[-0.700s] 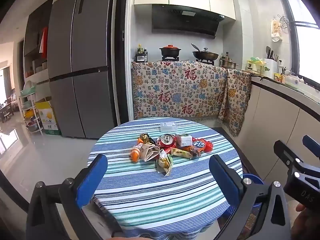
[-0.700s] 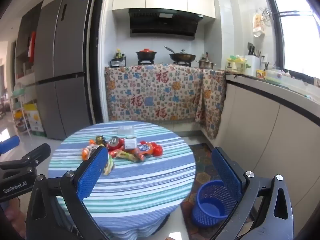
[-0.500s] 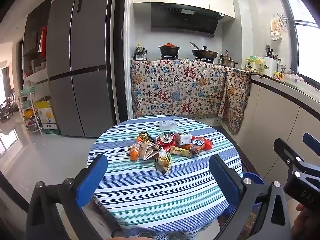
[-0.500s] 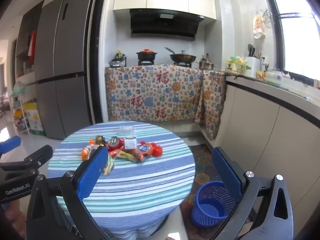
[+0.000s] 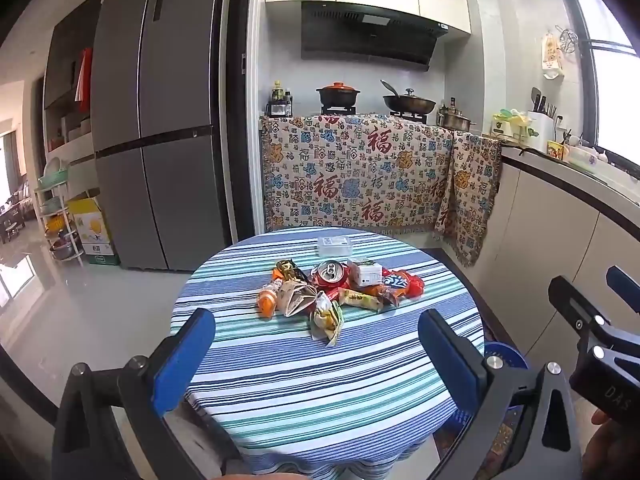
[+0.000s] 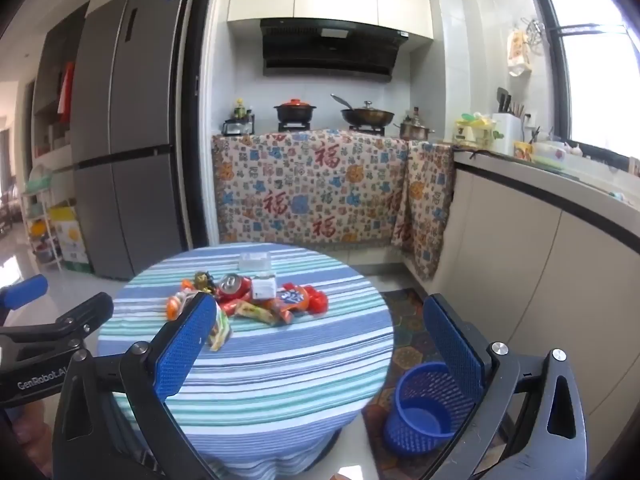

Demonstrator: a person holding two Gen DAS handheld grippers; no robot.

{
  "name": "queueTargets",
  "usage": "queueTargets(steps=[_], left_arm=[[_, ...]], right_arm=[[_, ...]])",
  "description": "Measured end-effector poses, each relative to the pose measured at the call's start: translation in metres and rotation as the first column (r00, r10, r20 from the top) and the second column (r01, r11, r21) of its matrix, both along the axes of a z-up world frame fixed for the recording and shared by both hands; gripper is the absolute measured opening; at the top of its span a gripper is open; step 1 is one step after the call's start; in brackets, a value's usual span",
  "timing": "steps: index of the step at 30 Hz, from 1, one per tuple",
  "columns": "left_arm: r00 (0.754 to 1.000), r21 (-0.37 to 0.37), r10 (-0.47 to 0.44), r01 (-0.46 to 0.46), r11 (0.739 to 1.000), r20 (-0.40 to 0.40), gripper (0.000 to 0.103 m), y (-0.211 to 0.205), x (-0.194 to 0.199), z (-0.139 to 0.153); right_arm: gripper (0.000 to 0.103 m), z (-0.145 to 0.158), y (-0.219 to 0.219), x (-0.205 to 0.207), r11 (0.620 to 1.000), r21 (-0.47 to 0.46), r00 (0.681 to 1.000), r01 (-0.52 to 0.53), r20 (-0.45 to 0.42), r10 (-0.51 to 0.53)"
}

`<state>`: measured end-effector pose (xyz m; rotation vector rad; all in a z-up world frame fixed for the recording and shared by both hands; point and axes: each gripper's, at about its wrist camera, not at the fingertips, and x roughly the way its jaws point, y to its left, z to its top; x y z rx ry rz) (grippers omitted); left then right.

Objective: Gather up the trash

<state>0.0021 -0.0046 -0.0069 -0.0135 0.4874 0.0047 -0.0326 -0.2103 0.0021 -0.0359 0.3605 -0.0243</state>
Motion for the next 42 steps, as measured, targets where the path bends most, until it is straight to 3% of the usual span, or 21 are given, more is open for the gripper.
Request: queueTargets(steps=[42], left_arm=[[1.000,0.012,-0.009,0.009,1.000,-0.005,0.103,0.0008,0.0016,0.0006]], right_arm=[[0.103,-0.0024,0.0036,0.0023,1.000,-0.019,1.000,0.004,0.005,-0.004]])
